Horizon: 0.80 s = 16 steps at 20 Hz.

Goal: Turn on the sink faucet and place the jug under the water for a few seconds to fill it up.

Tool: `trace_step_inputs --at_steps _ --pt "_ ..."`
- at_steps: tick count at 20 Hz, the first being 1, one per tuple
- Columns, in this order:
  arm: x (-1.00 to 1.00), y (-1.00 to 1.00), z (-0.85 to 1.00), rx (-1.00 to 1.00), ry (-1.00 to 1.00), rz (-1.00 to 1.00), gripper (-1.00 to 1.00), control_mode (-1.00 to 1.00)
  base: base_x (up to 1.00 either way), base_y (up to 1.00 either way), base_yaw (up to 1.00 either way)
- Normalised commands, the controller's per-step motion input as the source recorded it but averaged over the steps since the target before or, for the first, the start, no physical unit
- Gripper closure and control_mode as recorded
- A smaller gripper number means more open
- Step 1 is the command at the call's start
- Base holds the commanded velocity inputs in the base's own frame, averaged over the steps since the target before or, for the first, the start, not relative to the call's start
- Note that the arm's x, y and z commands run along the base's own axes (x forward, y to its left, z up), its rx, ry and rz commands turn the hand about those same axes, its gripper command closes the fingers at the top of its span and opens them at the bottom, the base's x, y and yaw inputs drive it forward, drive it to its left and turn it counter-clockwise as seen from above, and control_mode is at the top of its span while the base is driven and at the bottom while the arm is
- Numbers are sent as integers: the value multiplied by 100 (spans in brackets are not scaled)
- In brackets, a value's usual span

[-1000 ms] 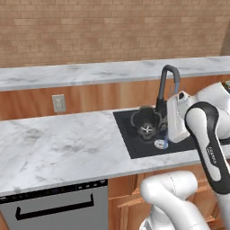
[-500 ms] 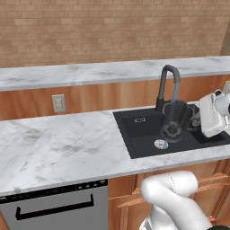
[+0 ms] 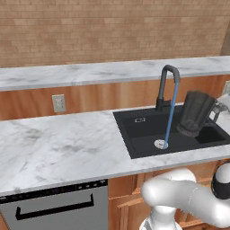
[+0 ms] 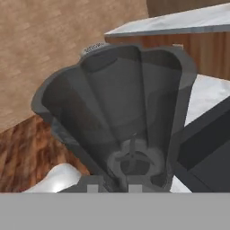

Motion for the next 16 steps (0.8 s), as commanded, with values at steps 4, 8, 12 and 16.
trace_step_inputs --at_steps 4,8,12,16 --pt "7 -34 0 7 11 6 100 -100 0 0 0" --pt "25 -14 -38 -21 -3 5 100 -100 0 0 0" --pt "37 -24 -54 -22 -13 13 100 -100 0 0 0" --pt "44 -14 -31 -1 -13 3 100 -100 0 0 0"
